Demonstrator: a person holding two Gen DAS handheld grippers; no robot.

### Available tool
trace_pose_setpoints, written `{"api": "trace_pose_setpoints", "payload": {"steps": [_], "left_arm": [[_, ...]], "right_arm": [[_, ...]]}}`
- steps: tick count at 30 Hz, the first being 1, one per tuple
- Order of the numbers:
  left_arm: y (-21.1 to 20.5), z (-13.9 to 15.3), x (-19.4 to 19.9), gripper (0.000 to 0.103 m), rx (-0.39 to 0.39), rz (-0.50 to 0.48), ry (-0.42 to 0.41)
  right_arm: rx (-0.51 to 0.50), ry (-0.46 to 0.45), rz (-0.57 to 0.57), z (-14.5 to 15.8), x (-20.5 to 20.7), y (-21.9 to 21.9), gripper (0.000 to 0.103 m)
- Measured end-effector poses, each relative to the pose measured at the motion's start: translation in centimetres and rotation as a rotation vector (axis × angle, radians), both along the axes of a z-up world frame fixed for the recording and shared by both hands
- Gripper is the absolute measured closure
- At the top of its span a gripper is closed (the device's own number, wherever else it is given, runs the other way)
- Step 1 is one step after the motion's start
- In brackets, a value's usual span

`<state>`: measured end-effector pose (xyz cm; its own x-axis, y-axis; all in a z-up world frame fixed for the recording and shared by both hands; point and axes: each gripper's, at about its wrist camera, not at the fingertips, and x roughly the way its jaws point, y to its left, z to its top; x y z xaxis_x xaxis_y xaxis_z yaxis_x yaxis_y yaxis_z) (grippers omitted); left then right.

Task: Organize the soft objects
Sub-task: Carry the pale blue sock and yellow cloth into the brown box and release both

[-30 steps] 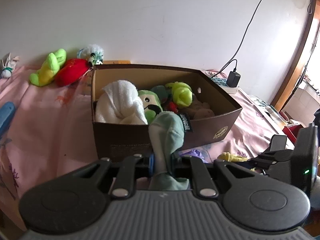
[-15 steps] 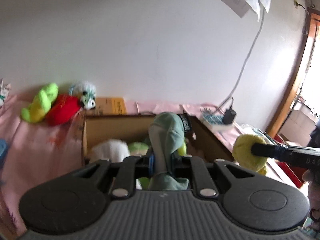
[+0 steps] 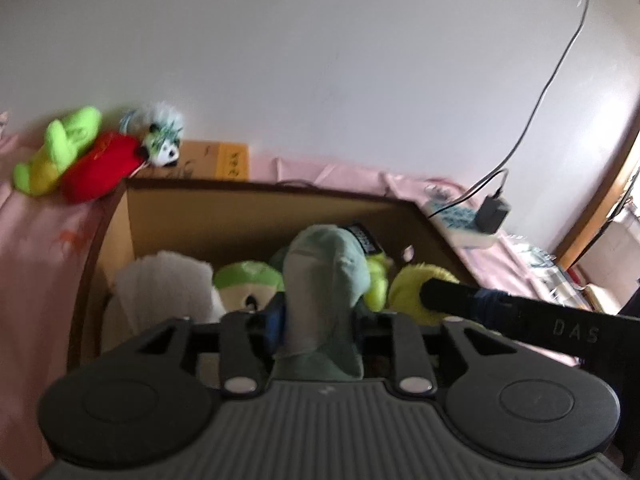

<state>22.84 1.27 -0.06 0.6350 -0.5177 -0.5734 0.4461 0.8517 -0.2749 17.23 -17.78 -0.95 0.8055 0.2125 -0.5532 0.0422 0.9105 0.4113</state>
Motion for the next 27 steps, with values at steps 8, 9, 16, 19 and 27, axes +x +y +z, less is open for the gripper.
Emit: {"api": "trace_pose_setpoints", "payload": {"steps": [8, 9, 16, 19, 27], "left_arm": [[0.9, -1.4, -0.7, 0.046, 0.044, 0.02, 0.025], [1.0, -1.4, -0.9, 0.045, 0.048, 0.023, 0.028], [1.5, -0.1, -3.0, 0.044, 0.132, 0.061, 0.0], [2.3, 0.8, -3.8, 0.044, 0.148, 0.107, -0.026], [3.7, 3.1, -5.8, 0.044, 0.155, 0.197, -0.043]], "right_arm": [[0.086, -0.034, -0.055, 0.8, -1.3, -1.6, 0.088], [0.095, -0.04, -0.059, 0.9, -1.6, -1.7, 0.088], [0.114, -0.067, -0.084, 1.8, -3.9, -2.9, 0.088], [0.121, -0.084, -0.09, 2.3, -5.1, -3.5, 0.087], [-0.001, -0.104, -0.072, 3.4, -7.8, -3.3, 0.087]]}}
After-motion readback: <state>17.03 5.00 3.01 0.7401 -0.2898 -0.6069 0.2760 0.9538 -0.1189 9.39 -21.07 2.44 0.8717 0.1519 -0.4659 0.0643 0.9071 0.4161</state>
